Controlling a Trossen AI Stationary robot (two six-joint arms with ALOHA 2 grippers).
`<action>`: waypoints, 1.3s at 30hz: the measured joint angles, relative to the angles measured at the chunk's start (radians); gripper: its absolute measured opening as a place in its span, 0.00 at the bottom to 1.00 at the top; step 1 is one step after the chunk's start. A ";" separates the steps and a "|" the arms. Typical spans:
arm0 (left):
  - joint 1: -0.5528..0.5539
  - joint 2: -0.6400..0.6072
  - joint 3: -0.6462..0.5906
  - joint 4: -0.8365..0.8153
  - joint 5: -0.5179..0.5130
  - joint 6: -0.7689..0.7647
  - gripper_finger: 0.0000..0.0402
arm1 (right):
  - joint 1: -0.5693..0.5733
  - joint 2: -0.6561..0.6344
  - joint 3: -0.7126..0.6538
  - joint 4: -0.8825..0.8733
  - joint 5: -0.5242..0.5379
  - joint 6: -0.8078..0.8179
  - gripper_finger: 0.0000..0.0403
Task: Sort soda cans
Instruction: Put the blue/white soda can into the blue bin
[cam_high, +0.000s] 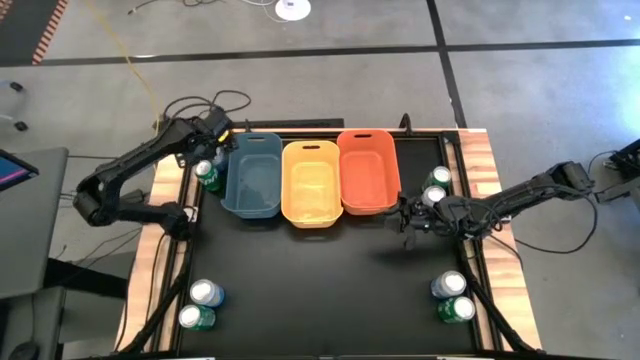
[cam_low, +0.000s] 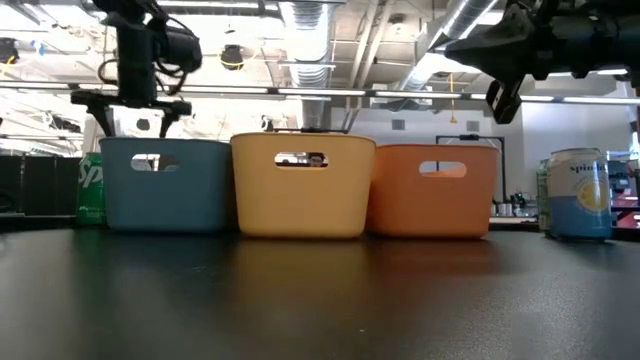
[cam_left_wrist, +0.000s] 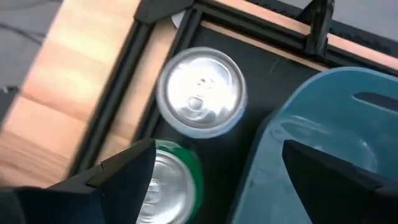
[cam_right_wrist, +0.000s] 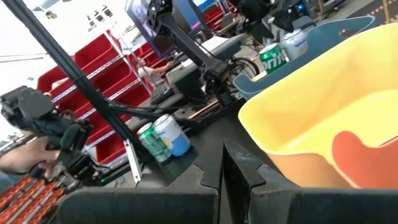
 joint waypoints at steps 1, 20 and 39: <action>-0.002 0.015 0.000 0.012 -0.001 -0.021 0.87 | -0.002 0.000 0.000 0.000 0.000 0.000 0.08; 0.001 0.063 0.002 0.004 -0.073 -0.182 0.87 | 0.008 0.000 0.000 -0.027 -0.006 -0.045 0.08; 0.017 0.067 0.002 0.002 -0.157 -0.320 0.87 | 0.008 0.000 0.000 -0.004 -0.005 -0.046 0.08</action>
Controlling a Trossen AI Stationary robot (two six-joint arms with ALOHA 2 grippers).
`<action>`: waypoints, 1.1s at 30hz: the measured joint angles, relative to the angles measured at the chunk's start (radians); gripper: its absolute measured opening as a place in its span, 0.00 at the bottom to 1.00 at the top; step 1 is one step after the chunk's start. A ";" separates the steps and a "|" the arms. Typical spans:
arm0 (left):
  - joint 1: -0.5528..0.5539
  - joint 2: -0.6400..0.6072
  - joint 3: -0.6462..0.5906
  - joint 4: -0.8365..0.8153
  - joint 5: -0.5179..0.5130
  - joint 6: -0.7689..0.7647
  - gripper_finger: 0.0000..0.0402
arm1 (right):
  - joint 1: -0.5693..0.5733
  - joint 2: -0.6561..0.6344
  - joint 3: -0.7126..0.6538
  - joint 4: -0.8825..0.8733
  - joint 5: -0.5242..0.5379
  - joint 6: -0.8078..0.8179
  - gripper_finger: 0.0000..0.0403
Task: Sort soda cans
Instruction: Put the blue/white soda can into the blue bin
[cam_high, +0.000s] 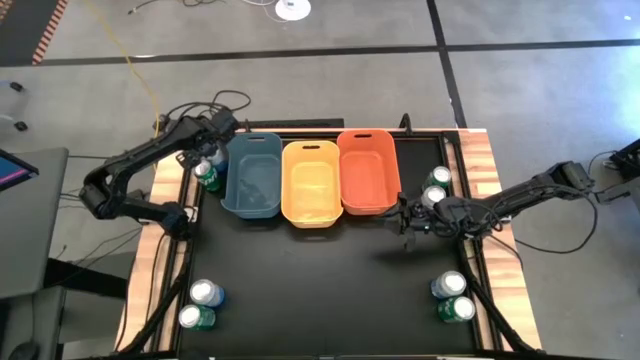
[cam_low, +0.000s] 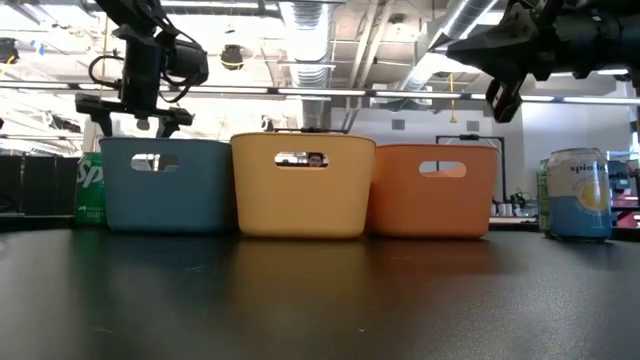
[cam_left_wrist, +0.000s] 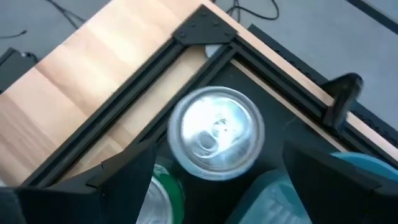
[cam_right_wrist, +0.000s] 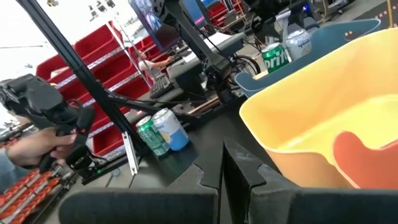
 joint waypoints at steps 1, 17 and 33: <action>0.006 0.000 0.000 0.001 -0.001 -0.001 0.87 | 0.000 0.000 0.000 0.005 0.000 0.000 0.08; 0.033 0.052 -0.008 0.054 -0.040 0.052 0.87 | 0.020 0.000 0.001 0.003 0.000 -0.008 0.08; 0.037 0.204 -0.008 0.092 -0.037 0.192 0.87 | 0.042 0.000 0.032 -0.049 -0.024 -0.011 0.08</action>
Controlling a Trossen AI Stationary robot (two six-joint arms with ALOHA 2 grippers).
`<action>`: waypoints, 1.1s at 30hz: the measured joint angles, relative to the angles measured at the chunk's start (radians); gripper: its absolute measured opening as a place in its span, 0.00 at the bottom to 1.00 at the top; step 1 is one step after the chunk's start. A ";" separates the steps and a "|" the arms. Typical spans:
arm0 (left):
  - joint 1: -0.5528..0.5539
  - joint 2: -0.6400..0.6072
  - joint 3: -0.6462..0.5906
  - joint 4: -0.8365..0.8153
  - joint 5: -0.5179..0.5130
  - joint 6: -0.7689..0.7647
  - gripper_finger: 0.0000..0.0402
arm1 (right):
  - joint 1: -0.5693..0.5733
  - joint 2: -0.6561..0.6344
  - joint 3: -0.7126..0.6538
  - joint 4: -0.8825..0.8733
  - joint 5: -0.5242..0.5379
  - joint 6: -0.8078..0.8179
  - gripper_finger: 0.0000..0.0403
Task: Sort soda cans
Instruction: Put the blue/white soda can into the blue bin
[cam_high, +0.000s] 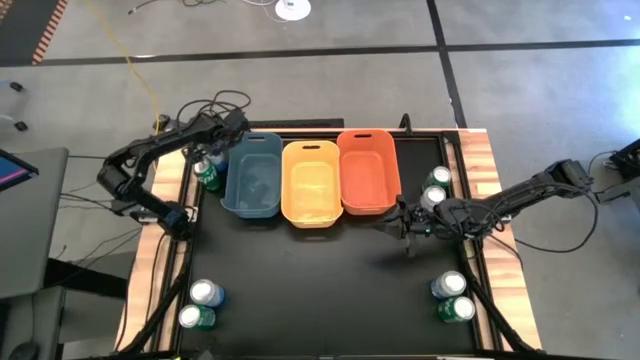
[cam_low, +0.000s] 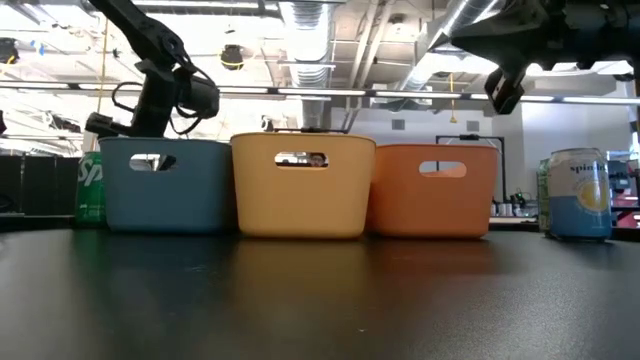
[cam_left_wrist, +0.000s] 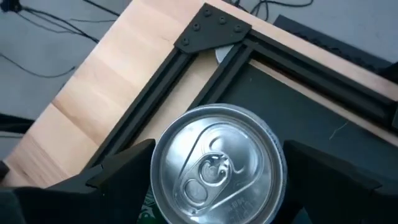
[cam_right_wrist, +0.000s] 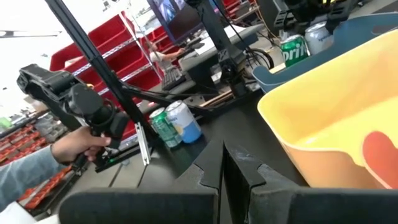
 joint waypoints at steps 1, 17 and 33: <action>0.000 0.001 0.000 0.002 0.009 0.016 0.87 | 0.000 0.000 0.000 -0.003 0.000 0.000 0.08; 0.003 0.001 -0.001 0.060 0.018 0.137 0.75 | -0.012 0.000 0.000 0.004 -0.002 -0.052 0.08; -0.083 -0.372 0.024 0.050 0.033 0.359 0.75 | -0.036 0.000 0.000 -0.015 -0.003 -0.050 0.08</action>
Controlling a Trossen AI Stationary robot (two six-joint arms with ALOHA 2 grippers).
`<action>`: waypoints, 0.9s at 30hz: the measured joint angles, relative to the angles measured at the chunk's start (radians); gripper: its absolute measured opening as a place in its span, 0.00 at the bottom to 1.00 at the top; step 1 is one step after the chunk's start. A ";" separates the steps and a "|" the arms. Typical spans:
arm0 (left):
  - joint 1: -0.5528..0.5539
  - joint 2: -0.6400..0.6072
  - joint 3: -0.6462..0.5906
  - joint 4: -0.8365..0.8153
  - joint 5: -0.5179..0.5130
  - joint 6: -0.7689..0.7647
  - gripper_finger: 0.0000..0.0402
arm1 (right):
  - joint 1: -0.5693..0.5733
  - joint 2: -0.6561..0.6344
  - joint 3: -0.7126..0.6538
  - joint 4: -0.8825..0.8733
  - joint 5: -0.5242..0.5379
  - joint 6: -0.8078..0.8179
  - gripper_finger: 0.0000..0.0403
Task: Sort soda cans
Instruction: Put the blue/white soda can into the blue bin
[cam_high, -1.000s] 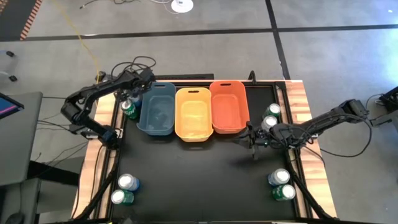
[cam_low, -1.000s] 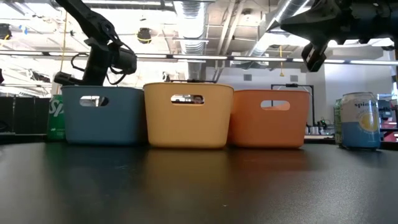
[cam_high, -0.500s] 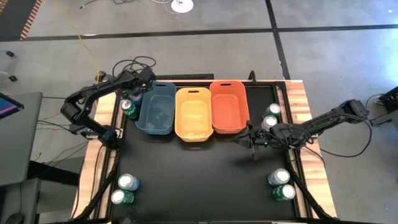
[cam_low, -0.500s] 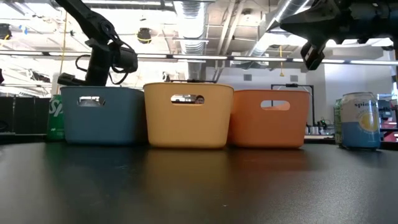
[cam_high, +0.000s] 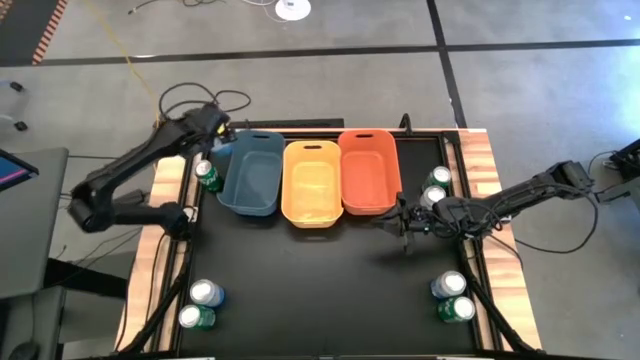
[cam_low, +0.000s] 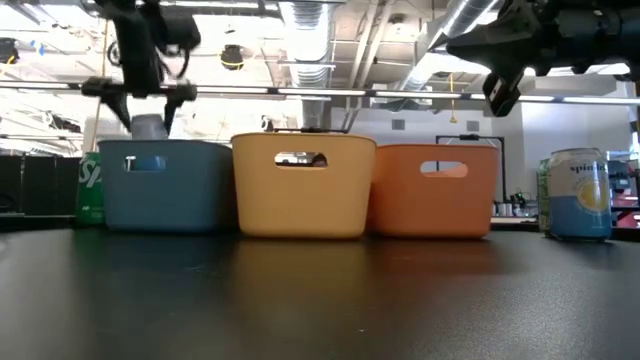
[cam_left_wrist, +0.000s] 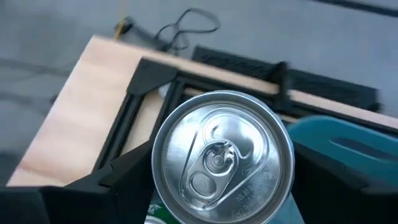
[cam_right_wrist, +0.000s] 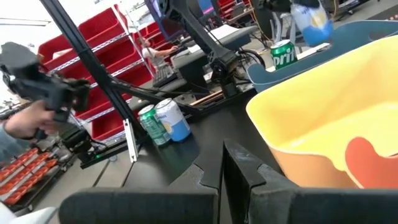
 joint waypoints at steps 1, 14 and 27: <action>-0.017 -0.020 0.016 -0.004 0.002 0.018 0.75 | -0.004 0.000 0.000 0.000 0.000 0.000 0.08; -0.210 0.023 0.143 -0.021 -0.091 0.166 0.75 | -0.066 0.001 0.000 -0.025 0.004 0.000 0.08; -0.204 0.307 0.143 0.097 -0.081 0.245 0.75 | -0.084 0.001 0.000 -0.111 0.004 0.027 0.08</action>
